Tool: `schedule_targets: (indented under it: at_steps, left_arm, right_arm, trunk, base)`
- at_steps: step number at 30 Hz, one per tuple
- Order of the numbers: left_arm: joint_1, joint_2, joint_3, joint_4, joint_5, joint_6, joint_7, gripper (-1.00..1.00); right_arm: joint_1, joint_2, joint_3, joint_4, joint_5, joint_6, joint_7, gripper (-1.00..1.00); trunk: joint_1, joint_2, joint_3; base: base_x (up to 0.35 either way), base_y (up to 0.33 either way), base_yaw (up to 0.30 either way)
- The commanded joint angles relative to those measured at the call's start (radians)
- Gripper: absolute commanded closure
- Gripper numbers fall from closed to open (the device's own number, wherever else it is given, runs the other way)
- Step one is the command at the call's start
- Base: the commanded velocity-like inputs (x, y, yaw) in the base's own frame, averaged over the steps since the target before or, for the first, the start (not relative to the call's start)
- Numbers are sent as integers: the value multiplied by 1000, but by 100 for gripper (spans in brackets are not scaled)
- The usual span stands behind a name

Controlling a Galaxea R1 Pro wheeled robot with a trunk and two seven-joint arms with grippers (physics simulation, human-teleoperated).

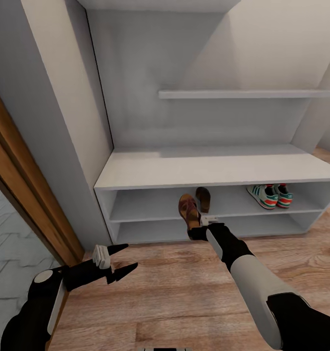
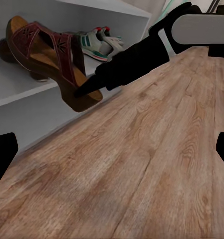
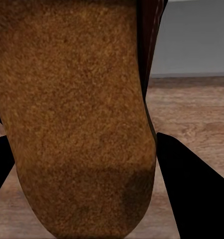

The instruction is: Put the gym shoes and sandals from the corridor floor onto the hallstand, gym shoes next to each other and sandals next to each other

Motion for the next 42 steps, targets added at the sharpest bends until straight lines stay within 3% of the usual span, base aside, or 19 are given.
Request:
schedule_targets:
  at_steps: [1, 7, 13, 17, 42]
  left_arm:
    - [-1, -1, -5, -1, -4, 11, -4, -100]
    - [-1, -1, -14, -1, -4, 11, -1, -100]
    - [-1, -1, -15, -1, -4, 10, -1, -100]
    - [-1, -1, -15, -1, -4, 10, -1, -100]
    - [-1, -1, -14, -1, -4, 11, -1, -100]
  right_arm:
    - [0, -1, 5, -1, -10, 4, -3, 100]
    - [0, -1, 4, 2, -10, -7, -3, 100]
    - [1, -1, 4, 76, -6, -127, -4, 100]
    - [1, -1, 5, 105, -5, -157, -4, 100]
    - [1, -1, 7, 112, -2, -158, -5, 100]
  trunk:
    - [0, 0, -1]
    - [0, 0, -1]
    - [0, 0, -1]
    - [0, 0, -1]
    - [0, 0, -1]
  base:
    - [37, 0, 0]
    - [47, 0, 0]
    - [9, 0, 0]
    - [1, 0, 0]
    - [92, 0, 0]
